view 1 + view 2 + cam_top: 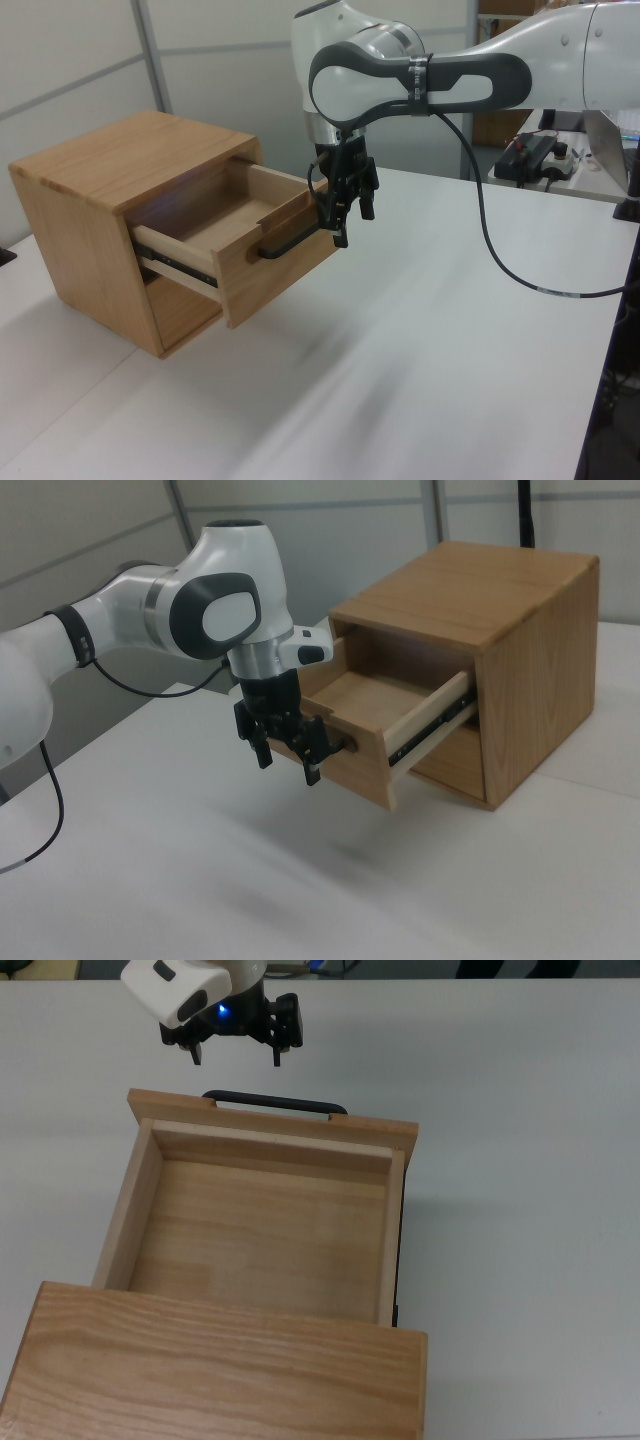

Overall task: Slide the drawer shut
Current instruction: 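Lower the gripper to the front face of the open upper drawer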

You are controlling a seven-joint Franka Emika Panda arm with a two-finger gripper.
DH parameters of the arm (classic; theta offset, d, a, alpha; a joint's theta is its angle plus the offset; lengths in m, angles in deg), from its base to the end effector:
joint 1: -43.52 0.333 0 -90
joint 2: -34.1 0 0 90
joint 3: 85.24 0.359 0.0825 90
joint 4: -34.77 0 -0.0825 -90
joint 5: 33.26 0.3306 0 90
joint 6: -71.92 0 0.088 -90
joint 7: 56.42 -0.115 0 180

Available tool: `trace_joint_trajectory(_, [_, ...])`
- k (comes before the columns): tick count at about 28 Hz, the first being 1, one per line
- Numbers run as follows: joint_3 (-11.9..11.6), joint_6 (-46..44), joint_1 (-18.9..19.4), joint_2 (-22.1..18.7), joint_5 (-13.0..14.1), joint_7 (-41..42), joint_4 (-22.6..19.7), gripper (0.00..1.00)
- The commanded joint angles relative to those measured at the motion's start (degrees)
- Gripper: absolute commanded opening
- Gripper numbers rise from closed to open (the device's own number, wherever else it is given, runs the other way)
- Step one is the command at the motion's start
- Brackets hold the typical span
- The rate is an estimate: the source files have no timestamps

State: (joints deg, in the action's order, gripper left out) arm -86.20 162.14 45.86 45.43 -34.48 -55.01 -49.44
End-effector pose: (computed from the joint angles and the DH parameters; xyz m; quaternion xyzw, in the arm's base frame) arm 0.5653 0.0122 0.5964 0.9985 0.0249 -0.0464 0.0123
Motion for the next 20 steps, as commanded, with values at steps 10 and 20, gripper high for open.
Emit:
trace_joint_trajectory(10, [0.61, -0.92, 1.26, 0.00, 0.07, 0.71, 0.01, 0.30])
trace_joint_trajectory(20, [1.48, -0.92, 2.41, 0.70, 0.78, -0.18, -0.25, 0.00])
